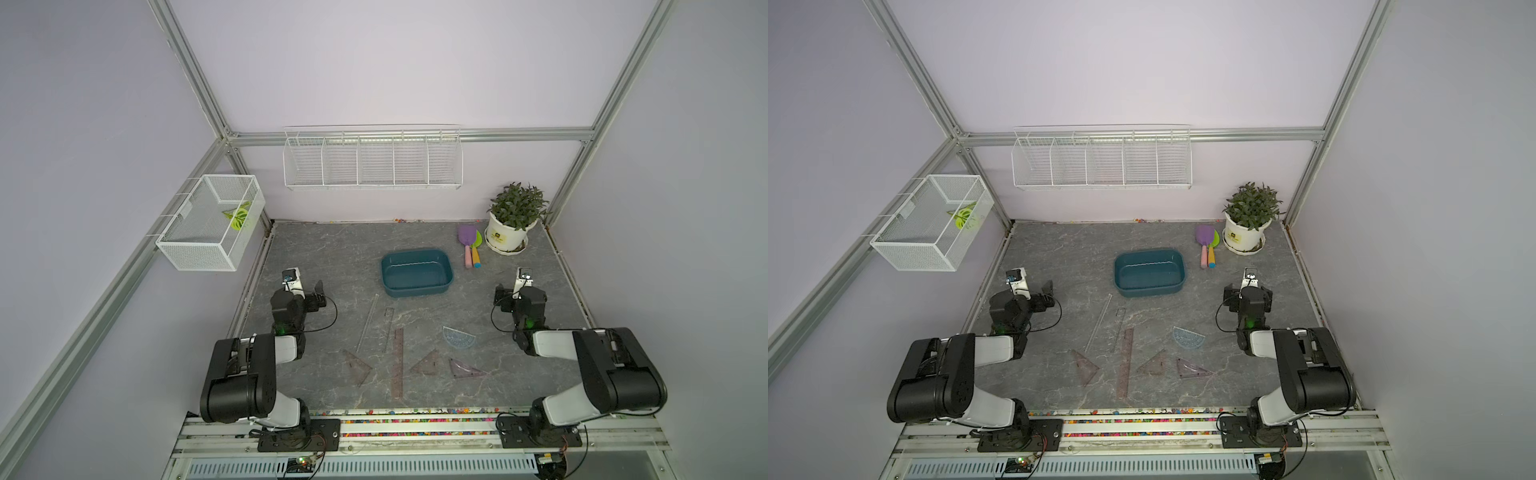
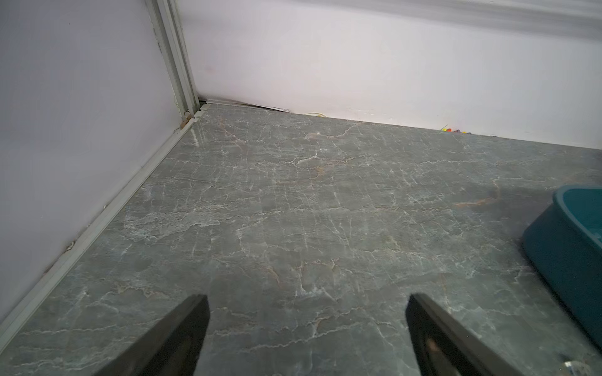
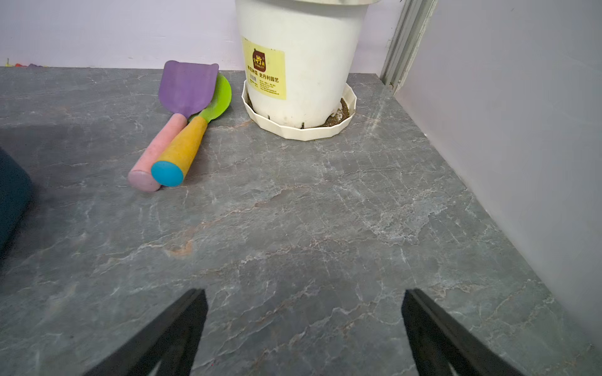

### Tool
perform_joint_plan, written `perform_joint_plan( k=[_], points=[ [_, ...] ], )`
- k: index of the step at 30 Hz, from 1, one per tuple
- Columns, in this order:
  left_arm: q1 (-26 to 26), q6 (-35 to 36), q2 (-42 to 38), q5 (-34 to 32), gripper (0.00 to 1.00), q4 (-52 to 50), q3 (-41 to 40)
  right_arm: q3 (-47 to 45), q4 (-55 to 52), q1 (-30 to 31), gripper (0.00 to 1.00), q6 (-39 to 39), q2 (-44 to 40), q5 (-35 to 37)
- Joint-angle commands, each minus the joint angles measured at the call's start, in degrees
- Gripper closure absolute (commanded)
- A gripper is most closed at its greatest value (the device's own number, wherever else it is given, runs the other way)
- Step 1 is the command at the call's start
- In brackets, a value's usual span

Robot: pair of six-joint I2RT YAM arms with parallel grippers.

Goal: Put the scattered rulers into the storage box
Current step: Move the ruler to the center of the board.

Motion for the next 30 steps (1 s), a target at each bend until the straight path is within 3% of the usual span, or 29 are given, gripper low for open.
perform_joint_plan(
  k=[1, 22, 25, 27, 28, 30],
  points=[
    [0.2, -0.6, 0.8, 0.5, 0.0, 1.0, 1.3, 0.7, 1.5, 0.4, 0.01, -0.5, 0.5, 0.9],
    [0.2, -0.5, 0.8, 0.5, 0.0, 1.0, 1.2, 0.7, 1.4, 0.5, 0.01, -0.4, 0.4, 0.9],
    [-2.1, 0.1, -0.2, -5.9, 0.0, 0.0, 1.8, 0.2, 2.1, 0.5, 0.01, -1.2, 0.0, 0.9],
    [-3.0, -0.9, -4.0, -9.9, 0.0, -10.1, 5.9, -0.5, 3.4, 1.1, 0.01, -2.3, -2.4, 2.9],
    [-3.0, -1.1, -5.6, -10.3, 0.0, -15.2, 8.2, 0.7, -1.3, 2.3, 0.01, -2.6, -5.2, 5.8],
    [-4.6, -2.3, -8.1, -13.4, 0.04, -22.1, 12.1, 8.1, -21.0, 4.6, 0.01, -0.1, -10.8, 8.1]
  ],
)
